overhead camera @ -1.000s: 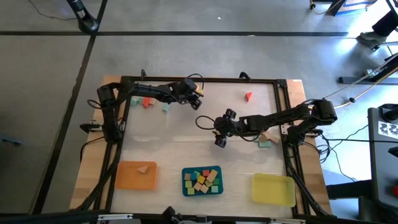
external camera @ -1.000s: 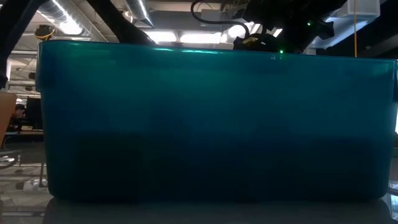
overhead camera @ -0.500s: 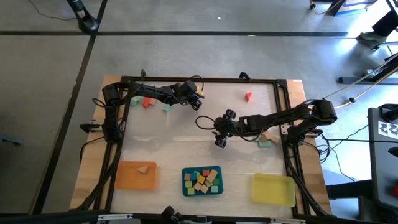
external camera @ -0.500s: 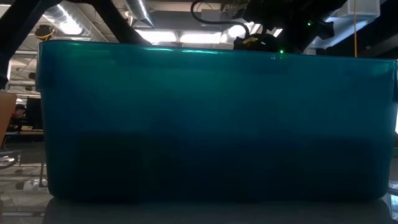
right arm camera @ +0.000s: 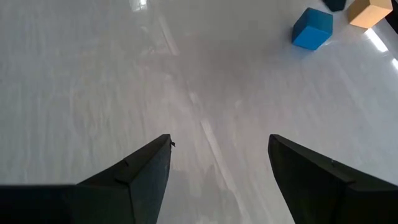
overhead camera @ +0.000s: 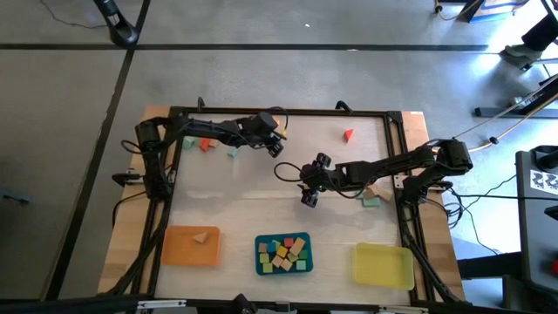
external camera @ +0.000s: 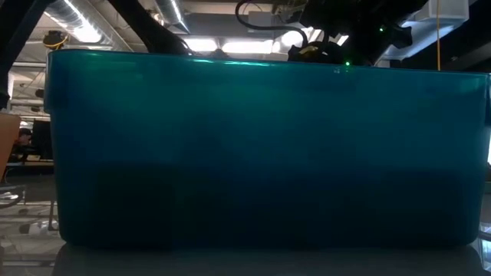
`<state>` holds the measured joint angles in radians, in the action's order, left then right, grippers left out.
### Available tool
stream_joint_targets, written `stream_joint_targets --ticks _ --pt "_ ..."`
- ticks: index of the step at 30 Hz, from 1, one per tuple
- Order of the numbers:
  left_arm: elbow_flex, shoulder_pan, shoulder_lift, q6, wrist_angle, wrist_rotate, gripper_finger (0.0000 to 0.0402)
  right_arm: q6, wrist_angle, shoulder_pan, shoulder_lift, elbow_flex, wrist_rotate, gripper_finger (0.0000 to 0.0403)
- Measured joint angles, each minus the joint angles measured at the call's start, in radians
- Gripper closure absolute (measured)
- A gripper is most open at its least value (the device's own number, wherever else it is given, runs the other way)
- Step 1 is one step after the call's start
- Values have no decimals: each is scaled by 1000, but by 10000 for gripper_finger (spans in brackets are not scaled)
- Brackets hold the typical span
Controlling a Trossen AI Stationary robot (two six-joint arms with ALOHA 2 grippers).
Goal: Sort blocks by size
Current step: Put the blue cube block into the blue bin
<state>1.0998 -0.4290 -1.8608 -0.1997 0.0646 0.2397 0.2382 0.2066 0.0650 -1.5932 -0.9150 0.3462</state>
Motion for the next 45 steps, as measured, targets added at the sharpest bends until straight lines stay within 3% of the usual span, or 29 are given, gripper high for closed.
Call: stream_joint_targets --ticks 8,12,25,29,37,45 --pt "0 -25 9 -3 10 -133 198 0 -10 0 0 0 0 136" --pt "0 -26 6 -11 22 -130 182 0 -11 0 0 0 0 136" --pt "1 -11 -97 -28 -9 -99 196 0 -20 0 0 0 0 136" --pt "1 -11 -107 -9 -20 -95 211 0 -21 0 0 0 0 136" --pt "1 -9 -109 47 -55 -98 286 0 -21 0 0 0 0 136" --pt "1 91 -3 79 86 -99 283 0 -13 0 0 0 0 136"
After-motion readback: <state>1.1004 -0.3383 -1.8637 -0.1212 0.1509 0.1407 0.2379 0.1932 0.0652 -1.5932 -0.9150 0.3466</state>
